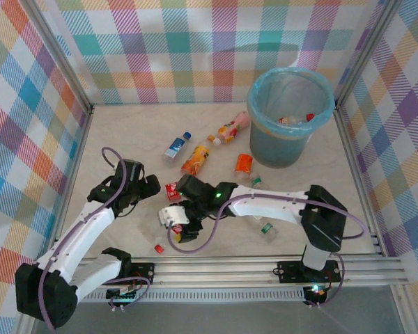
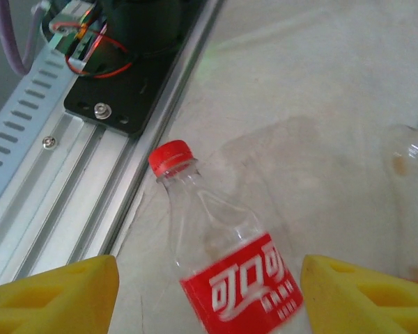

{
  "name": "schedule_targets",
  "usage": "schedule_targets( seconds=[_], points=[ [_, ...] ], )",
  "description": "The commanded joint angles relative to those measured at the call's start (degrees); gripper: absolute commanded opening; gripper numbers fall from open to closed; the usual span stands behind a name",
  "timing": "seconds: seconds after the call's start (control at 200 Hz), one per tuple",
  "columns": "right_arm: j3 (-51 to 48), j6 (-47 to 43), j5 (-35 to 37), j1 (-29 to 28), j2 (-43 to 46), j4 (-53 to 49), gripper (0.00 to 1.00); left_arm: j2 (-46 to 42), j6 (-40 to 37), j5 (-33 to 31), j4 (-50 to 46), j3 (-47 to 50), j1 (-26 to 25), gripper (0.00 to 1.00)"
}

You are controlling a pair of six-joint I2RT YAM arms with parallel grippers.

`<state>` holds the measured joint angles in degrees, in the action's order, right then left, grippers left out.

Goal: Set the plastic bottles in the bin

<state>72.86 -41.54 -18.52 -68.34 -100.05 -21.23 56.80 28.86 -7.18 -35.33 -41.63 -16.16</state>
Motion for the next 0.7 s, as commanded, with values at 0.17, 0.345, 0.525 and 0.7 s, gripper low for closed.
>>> schedule_targets(
  seconds=[0.17, 0.345, 0.525, 0.7],
  points=[
    [5.71, -10.94, 7.63, -7.04, -6.90, 0.08, 0.64, -0.26, -0.13, 9.41, 5.41, 1.99, 6.96, 0.88],
    [9.12, -12.58, 8.84, -8.97, -10.07, -2.38, 0.62, -2.02, -1.09, 11.12, 4.14, 2.16, 8.84, 0.88],
    [11.01, -14.42, 11.36, -10.23, -12.75, -3.11, 0.62, -2.63, -1.22, 12.17, 3.78, 2.90, 9.04, 0.88],
    [13.37, -16.23, 12.52, -10.75, -15.21, -5.40, 0.63, -3.35, -1.61, 12.41, 3.43, 3.22, 9.22, 0.88]
  ],
)
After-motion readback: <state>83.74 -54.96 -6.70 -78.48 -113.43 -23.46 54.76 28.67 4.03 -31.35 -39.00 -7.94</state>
